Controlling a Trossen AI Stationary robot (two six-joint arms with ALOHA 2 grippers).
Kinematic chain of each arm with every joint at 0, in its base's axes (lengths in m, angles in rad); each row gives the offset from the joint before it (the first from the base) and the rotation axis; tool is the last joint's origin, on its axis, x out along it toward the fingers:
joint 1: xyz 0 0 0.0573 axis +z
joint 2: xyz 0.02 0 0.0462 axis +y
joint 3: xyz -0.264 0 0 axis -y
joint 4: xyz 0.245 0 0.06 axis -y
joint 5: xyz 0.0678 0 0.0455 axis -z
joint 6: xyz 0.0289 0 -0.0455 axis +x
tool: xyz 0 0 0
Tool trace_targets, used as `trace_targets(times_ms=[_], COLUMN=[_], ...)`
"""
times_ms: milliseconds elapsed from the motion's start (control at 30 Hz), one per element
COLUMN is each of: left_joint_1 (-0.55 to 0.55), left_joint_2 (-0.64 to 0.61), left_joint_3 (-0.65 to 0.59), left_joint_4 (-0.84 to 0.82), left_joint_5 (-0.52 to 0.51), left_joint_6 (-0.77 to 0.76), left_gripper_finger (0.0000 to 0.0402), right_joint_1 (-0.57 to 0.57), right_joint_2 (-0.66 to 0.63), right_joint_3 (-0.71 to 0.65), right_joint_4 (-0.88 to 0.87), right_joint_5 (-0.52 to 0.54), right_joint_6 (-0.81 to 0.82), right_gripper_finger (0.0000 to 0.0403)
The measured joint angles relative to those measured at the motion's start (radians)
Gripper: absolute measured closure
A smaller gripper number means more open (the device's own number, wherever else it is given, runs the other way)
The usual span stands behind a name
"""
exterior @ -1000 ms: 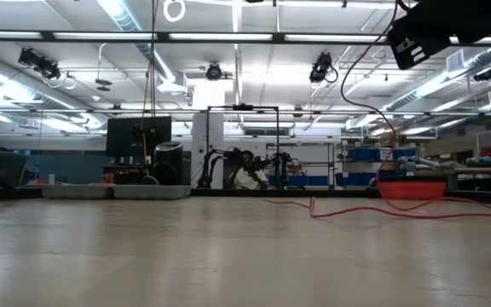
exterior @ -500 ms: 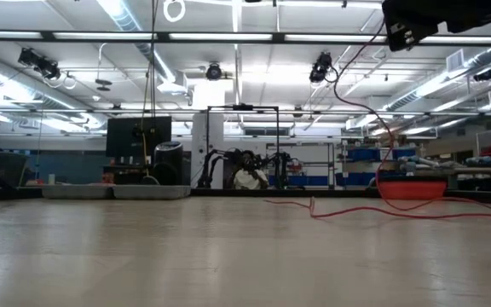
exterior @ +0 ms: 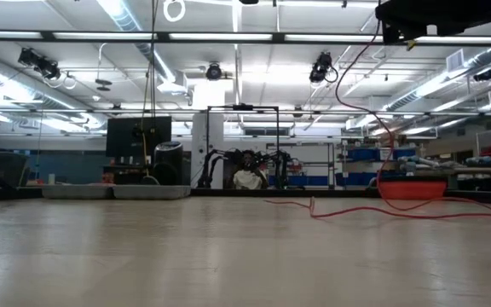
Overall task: Coil cords
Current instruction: Coil the red wire on the black spool
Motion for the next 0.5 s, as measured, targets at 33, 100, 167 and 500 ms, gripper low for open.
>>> trace_targets(times_ms=[33,100,167,500], left_joint_1=[0.0,0.0,0.0,0.002], left_joint_2=[0.0,0.0,0.0,0.0], left_joint_3=[0.0,0.0,0.0,0.0], left_joint_4=[-0.002,-0.001,0.001,0.008], left_joint_5=[-0.007,-0.014,-0.019,-0.038], left_joint_6=[0.0,-0.001,-0.001,0.016], left_gripper_finger=[0.0402,0.0402,0.0402,0.0401], right_joint_1=[-0.006,-0.025,-0.043,-0.149], right_joint_2=[-0.006,-0.016,-0.021,-0.024], right_joint_3=[0.0,0.0,0.0,0.0], right_joint_4=[-0.001,-0.004,-0.03,-0.069], right_joint_5=[0.0,0.0,-0.004,-0.214], right_joint_6=[-0.006,-0.008,-0.014,-0.065], right_gripper_finger=[0.033,0.033,0.033,0.033])
